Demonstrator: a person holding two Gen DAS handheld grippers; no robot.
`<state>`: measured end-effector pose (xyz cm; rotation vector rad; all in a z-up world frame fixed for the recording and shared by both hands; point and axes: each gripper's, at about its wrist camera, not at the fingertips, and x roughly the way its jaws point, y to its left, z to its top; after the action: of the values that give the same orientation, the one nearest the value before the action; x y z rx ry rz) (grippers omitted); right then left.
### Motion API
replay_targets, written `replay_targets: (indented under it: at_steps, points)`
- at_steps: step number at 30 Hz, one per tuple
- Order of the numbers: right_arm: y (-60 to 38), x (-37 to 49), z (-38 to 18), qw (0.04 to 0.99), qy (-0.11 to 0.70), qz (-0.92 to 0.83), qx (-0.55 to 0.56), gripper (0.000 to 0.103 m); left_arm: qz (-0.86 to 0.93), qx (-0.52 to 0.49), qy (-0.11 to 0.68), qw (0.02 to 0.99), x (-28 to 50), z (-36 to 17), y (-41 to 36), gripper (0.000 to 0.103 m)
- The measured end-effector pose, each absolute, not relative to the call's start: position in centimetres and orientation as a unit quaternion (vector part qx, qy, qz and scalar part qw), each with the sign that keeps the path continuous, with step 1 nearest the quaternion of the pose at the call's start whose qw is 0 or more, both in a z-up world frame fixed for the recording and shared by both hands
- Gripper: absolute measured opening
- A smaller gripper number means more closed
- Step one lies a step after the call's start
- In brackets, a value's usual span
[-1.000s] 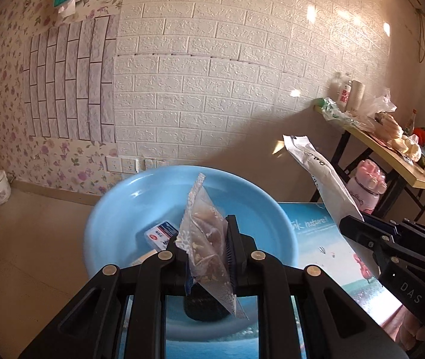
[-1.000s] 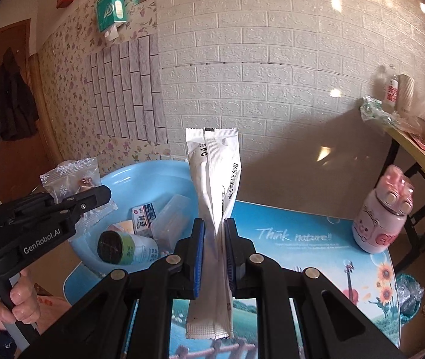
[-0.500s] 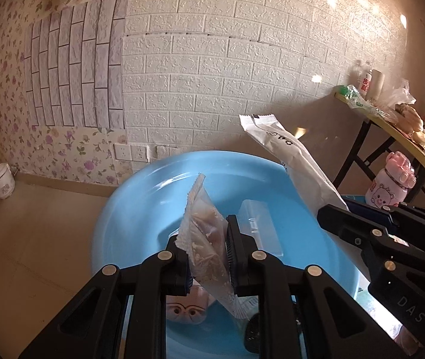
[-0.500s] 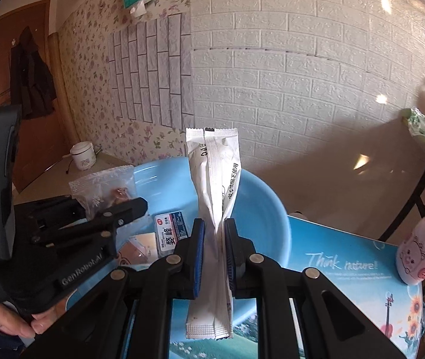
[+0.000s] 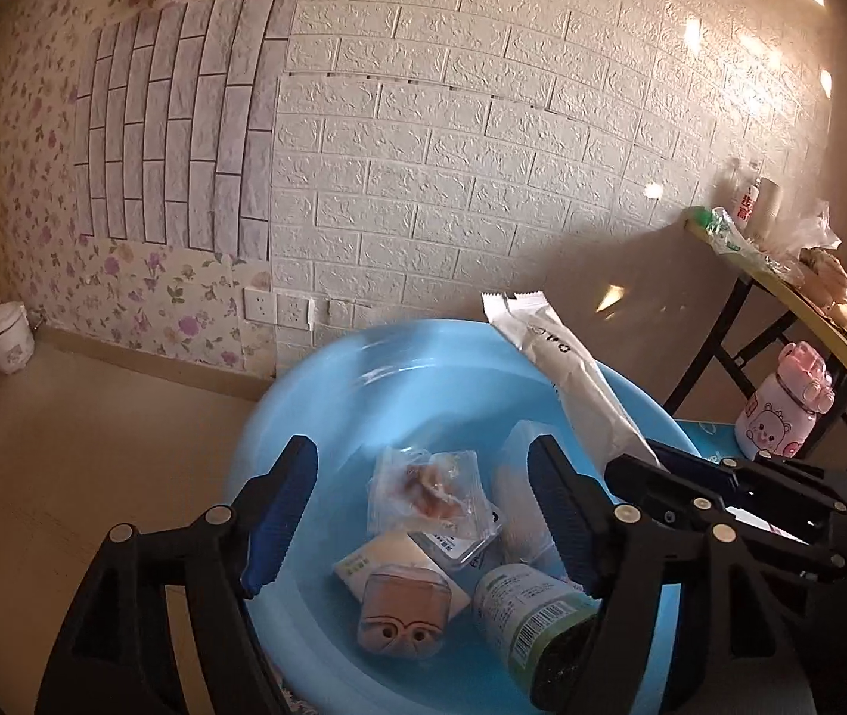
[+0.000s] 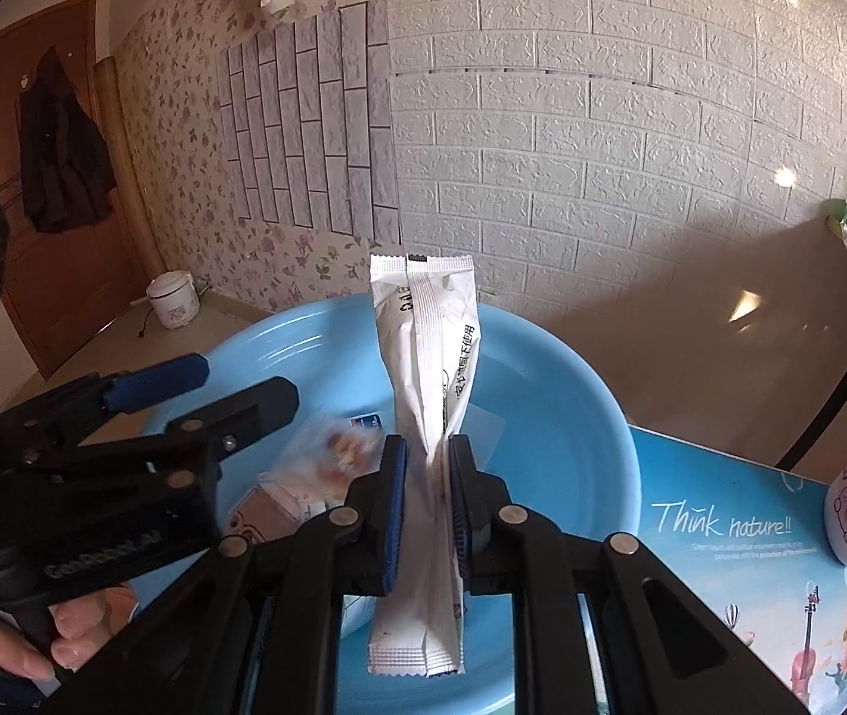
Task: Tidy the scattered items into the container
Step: 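Open the left gripper to drop the snack bag in the basin while the right releases the packet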
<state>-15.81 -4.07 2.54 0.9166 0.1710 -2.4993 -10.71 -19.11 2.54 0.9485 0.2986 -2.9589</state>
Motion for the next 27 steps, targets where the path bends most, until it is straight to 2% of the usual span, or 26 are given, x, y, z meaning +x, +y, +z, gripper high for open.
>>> replay_targets:
  at_steps: [11, 13, 14, 15, 17, 27]
  points:
    - [-4.3, -15.9, 2.1, 0.232, 0.068, -0.910, 0.338, 0.015, -0.949, 0.303, 0.090, 0.015, -10.2, 2.9, -19.1, 0.071]
    - [-4.4, -15.9, 2.0, 0.236, 0.070, -0.908, 0.338, 0.026, -0.949, 0.303, 0.091, 0.018, -10.1, 2.9, -19.2, 0.071]
    - [-4.5, -15.9, 2.0, 0.235, 0.074, -0.909, 0.337, 0.042, -0.949, 0.302, 0.092, 0.018, -10.0, 3.0, -19.3, 0.071]
    - [-4.5, -15.8, 2.1, 0.230, 0.076, -0.911, 0.334, 0.064, -0.949, 0.301, 0.093, 0.019, -10.0, 3.0, -19.3, 0.071]
    - [-4.3, -15.5, 2.3, 0.216, 0.072, -0.919, 0.322, 0.085, -0.949, 0.301, 0.093, 0.021, -9.8, 3.0, -19.4, 0.072]
    - [-3.5, -15.0, 2.5, 0.197, 0.064, -0.920, 0.332, 0.086, -0.948, 0.303, 0.093, 0.024, -9.4, 3.2, -19.4, 0.072]
